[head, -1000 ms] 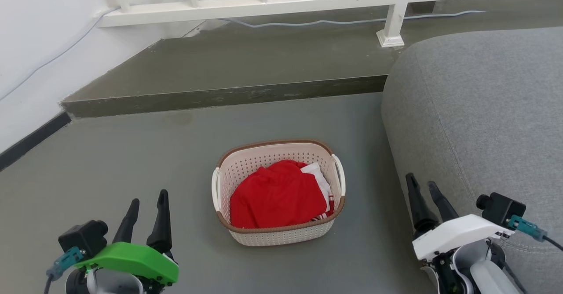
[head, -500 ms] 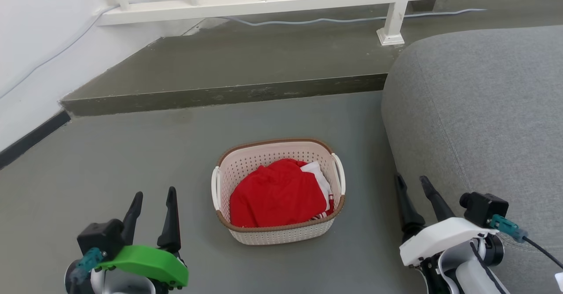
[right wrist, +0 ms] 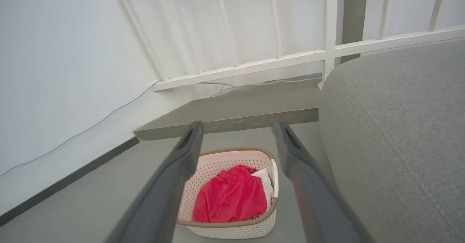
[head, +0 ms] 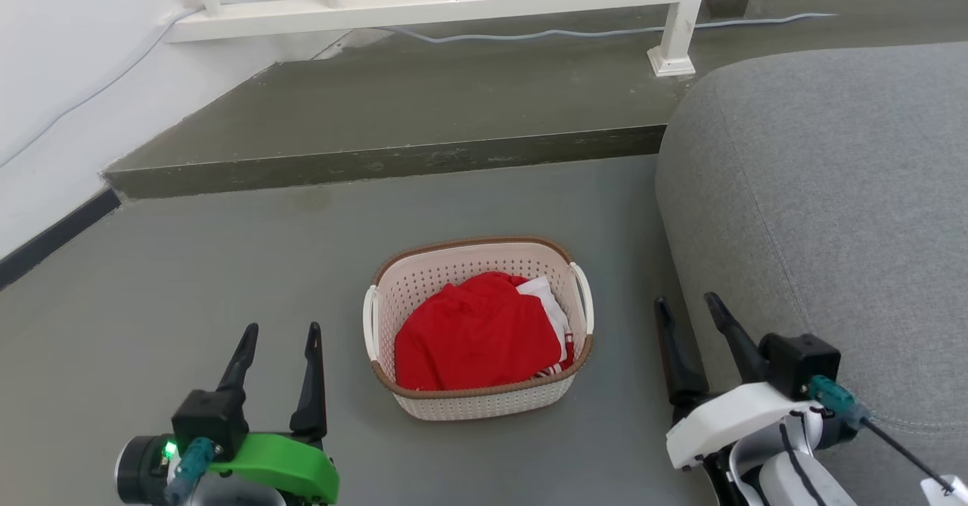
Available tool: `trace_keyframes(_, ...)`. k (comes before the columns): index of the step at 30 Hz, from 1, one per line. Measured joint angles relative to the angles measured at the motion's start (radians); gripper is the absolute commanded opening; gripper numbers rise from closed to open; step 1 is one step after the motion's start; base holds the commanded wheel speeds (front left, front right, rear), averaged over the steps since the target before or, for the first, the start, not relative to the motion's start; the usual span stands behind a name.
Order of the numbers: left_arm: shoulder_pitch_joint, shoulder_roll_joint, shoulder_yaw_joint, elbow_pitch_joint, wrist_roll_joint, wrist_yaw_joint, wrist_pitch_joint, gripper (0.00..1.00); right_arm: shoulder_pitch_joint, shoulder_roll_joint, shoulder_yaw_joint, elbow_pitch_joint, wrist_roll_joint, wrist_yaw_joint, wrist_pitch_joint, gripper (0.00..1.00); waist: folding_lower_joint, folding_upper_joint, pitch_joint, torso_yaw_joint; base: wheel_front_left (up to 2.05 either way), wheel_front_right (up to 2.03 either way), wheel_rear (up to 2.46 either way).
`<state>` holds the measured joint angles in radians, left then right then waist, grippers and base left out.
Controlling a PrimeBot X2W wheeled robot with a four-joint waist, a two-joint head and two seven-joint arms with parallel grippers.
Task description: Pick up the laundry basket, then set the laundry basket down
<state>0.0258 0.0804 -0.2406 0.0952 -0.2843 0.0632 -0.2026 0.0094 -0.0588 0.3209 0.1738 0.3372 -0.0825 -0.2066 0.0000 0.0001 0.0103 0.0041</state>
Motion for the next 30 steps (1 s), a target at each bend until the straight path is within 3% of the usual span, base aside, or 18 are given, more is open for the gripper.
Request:
trace_keyframes(15,0.021,0.003,-0.030,-0.007,0.156,0.025,-0.049,1.00,0.005,0.002,0.050,-0.026,-0.183,-0.034,-0.042,1.00,0.0000,0.0000,0.003,0.001,0.00,0.00,0.00)
trace_keyframes(30,0.037,-0.001,-0.029,0.031,0.131,0.016,-0.049,1.00,0.016,0.003,0.050,-0.027,-0.180,-0.034,-0.044,1.00,0.0000,0.0000,0.003,0.001,0.00,0.00,0.00)
